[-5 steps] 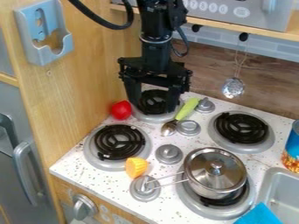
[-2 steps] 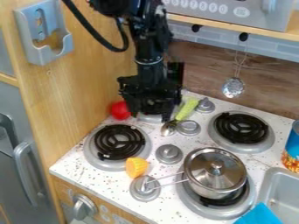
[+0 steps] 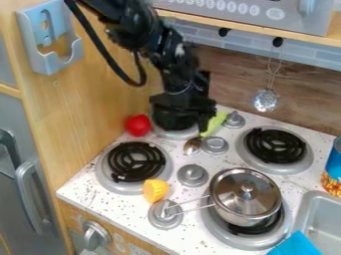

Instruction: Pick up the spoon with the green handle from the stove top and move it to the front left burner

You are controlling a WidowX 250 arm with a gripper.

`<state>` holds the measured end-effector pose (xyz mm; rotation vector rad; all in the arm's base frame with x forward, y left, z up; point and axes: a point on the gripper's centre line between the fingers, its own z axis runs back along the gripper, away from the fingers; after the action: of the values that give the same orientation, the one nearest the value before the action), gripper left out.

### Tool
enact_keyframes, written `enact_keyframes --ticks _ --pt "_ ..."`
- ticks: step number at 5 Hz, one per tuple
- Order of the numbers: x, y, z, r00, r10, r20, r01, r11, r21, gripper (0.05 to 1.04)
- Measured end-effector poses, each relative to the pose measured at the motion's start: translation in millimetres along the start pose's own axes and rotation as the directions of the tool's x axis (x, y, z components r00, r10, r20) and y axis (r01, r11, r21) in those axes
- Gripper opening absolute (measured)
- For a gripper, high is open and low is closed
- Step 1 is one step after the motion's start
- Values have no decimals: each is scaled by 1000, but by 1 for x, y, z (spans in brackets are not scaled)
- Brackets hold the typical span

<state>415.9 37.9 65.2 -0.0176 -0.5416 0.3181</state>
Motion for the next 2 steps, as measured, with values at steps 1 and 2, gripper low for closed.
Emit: enact_keyframes --ticks 1,2 --pt "10 13 -25 993 51 109 -60 995 76 1008" --pt "22 23 -58 992 46 118 -67 981 180 1008"
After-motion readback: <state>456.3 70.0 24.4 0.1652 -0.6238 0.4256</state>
